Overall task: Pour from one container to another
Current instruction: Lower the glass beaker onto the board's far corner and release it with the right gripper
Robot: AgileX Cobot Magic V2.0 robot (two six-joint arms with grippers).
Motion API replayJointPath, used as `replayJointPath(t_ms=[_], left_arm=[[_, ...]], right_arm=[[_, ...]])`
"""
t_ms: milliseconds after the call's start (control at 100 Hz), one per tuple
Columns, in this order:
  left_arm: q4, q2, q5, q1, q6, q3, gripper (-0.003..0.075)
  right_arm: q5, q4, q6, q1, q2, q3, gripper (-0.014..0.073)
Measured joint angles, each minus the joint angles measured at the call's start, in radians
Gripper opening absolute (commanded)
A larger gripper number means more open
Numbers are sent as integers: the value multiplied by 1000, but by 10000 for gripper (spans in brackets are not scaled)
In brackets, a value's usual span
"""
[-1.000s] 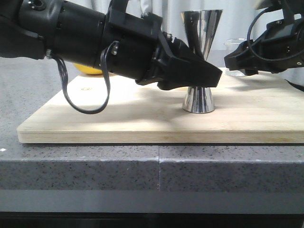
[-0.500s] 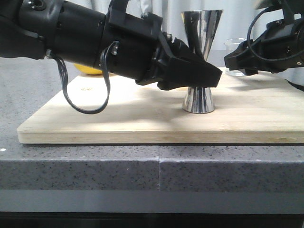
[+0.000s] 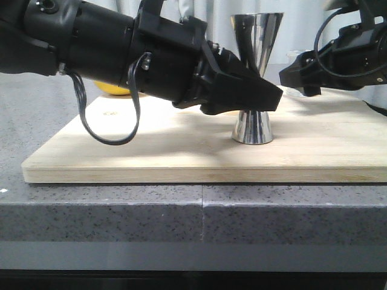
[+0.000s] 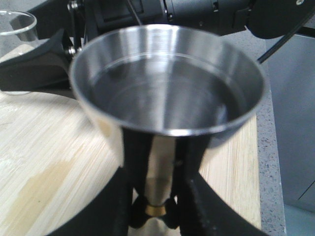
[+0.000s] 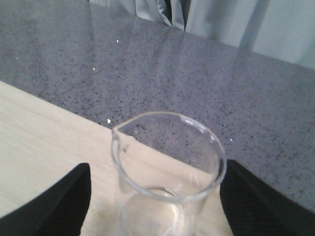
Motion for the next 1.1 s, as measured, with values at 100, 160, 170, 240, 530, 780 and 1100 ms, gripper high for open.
replayJointPath(t_ms=[100, 160, 170, 240, 530, 780, 1100], left_arm=[[0, 0, 0, 0, 0, 0, -21], [0, 0, 0, 0, 0, 0, -21], [0, 0, 0, 0, 0, 0, -21], [0, 0, 0, 0, 0, 0, -21], [0, 0, 0, 0, 0, 0, -21], [0, 0, 0, 0, 0, 0, -21], [0, 0, 0, 0, 0, 0, -21]], right_arm=[[-22, 1, 0, 0, 0, 0, 507], [-28, 1, 0, 0, 0, 0, 507], [-30, 1, 0, 0, 0, 0, 507], [-34, 2, 0, 0, 0, 0, 507], [-39, 22, -2, 0, -5, 0, 507], [-40, 28, 1, 0, -67, 0, 507], [-42, 28, 48, 0, -172, 0, 507]])
